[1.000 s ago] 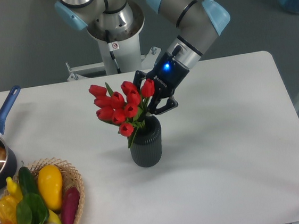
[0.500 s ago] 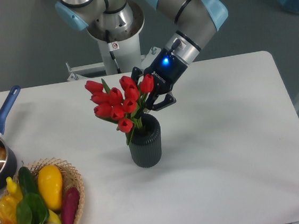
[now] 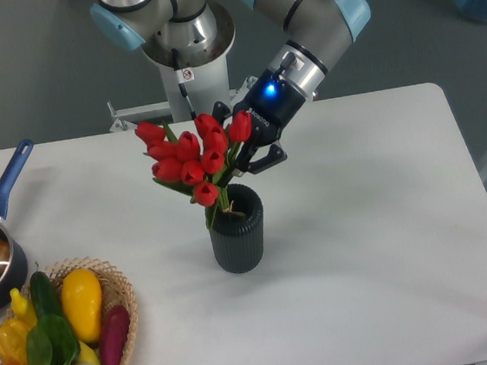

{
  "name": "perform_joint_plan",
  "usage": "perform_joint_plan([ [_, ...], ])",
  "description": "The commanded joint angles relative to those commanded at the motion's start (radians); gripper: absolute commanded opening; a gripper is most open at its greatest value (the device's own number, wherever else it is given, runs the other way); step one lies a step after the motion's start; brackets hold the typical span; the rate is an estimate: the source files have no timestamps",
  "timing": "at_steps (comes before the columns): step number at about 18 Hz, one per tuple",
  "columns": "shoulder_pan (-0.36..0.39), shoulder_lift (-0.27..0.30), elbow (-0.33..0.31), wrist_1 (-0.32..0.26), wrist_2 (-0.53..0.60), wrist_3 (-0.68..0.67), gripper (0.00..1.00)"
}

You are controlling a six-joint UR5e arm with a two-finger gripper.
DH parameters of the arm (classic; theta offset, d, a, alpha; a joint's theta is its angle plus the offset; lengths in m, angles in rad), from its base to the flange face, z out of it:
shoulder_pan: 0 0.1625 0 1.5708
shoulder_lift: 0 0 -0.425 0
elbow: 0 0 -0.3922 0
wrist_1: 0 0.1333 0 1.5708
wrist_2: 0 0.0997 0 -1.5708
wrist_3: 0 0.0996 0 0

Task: Pick up the flowers from the vase
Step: 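Lift the gripped tulip bunch upward out of the black vase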

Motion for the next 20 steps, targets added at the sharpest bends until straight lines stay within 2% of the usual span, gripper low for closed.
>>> perform_joint_plan([
  [6, 0.014, 0.005, 0.006, -0.003, -0.003, -0.002, 0.32],
  [11, 0.029, 0.015, 0.012, -0.037, -0.003, -0.005, 0.33],
  [15, 0.046, 0.023, 0.012, -0.045, -0.058, -0.011, 0.33],
  [20, 0.051, 0.037, 0.012, -0.064, -0.067, -0.017, 0.33],
])
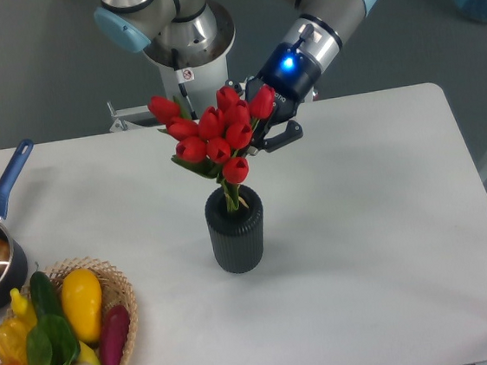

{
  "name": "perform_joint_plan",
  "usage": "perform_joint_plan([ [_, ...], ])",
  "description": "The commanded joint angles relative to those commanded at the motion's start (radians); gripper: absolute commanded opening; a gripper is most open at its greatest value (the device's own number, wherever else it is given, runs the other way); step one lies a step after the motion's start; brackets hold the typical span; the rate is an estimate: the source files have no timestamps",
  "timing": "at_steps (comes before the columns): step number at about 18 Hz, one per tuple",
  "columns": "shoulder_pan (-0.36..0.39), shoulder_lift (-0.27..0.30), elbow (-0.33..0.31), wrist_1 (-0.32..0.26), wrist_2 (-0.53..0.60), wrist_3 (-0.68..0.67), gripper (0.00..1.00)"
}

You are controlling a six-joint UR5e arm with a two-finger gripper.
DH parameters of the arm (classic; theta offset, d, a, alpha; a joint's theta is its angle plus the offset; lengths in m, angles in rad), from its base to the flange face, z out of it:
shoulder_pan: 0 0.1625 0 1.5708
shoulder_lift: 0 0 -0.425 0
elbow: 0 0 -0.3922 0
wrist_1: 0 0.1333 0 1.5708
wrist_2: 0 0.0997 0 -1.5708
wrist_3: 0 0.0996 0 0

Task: Pick up the flowers from the vase
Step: 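Lift the gripped tulip bunch upward out of the black vase, then raise the tulip bunch higher and carry it away from the vase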

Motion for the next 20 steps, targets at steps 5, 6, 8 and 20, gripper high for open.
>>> perform_joint_plan([
  [5, 0.02, 0.008, 0.005, -0.009, -0.063, -0.02, 0.33],
  [6, 0.02, 0.009, 0.006, -0.011, -0.063, -0.024, 0.33],
  [8, 0.021, 0.012, 0.008, -0.014, -0.063, -0.029, 0.33],
  [20, 0.057, 0.048, 0.035, -0.031, -0.069, -0.106, 0.33],
])
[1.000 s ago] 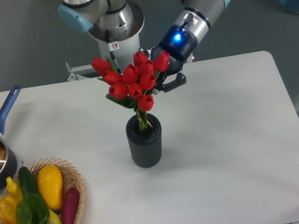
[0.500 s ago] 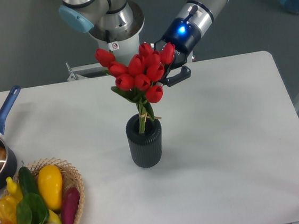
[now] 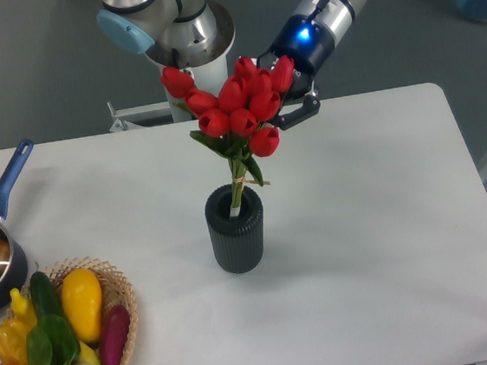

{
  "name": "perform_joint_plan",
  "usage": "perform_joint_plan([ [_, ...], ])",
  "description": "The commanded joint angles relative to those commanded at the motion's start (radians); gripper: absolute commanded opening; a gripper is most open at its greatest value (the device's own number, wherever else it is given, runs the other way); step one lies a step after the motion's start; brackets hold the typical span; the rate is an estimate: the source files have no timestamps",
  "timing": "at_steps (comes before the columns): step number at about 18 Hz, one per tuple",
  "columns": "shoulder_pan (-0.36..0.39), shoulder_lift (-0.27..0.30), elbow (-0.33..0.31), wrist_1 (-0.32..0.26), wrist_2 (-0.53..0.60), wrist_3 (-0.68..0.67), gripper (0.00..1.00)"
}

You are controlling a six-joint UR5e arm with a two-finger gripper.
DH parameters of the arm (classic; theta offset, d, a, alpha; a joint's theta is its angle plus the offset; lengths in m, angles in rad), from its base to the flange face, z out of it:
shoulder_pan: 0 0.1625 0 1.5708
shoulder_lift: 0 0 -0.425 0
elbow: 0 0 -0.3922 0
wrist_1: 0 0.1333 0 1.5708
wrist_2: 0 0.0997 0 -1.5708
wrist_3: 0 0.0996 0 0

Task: Pick up the flowers from the vase
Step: 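Raise the tulip bunch higher and carry it away from the vase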

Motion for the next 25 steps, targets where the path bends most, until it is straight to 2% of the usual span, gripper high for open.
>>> perform_joint_plan([
  [14, 0.017, 0.031, 0.0, -0.078, -0.061, -0.011, 0.33],
  [25, 0.046, 0.052, 0.028, -0.08, -0.069, -0.066, 0.33],
])
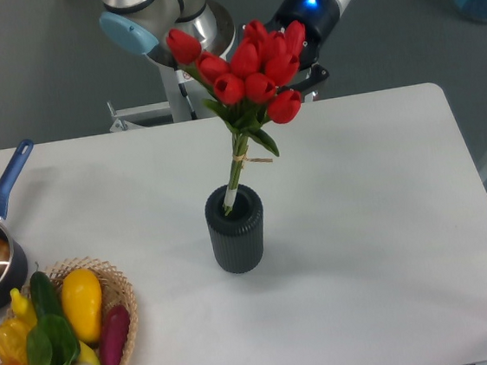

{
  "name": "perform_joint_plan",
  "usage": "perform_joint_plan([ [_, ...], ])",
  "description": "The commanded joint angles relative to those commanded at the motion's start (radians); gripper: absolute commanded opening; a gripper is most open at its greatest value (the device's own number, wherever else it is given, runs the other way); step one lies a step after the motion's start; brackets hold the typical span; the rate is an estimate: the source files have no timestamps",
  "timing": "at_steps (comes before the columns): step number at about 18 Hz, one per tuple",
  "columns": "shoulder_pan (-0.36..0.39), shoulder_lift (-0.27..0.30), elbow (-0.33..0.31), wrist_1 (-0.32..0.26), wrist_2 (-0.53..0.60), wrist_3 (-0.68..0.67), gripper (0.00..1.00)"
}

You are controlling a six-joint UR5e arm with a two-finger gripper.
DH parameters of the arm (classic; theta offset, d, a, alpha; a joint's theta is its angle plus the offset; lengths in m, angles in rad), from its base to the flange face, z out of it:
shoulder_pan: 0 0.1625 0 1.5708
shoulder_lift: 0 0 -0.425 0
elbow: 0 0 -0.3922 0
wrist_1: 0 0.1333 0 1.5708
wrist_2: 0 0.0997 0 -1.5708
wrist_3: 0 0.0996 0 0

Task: Pick up the flowers from the vase
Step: 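Raise the tulip bunch higher and carry it away from the vase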

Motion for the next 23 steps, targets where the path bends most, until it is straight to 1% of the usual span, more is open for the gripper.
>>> perform_joint_plan([
  [2, 0.011, 0.002, 0.003, 0.0, 0.0, -0.002, 0.33],
  [9, 0.075, -0.009, 0.052, 0.0, 0.0, -0.041, 0.33],
  [11, 0.092, -0.027, 0.07, 0.002, 0.0, -0.043, 0.33],
  [14, 0.1, -0.081, 0.119, 0.005, 0.003, -0.043, 0.33],
  [16, 0.112, -0.107, 0.132, 0.011, 0.003, -0.043, 0.33],
  [19, 0.121, -0.117, 0.156, 0.014, 0.008, -0.041, 0.33],
  [21, 0.118, -0.136, 0.156, 0.014, 0.015, -0.032, 0.33],
  [23, 0.12, -0.138, 0.159, 0.015, 0.017, -0.031, 0.33],
])
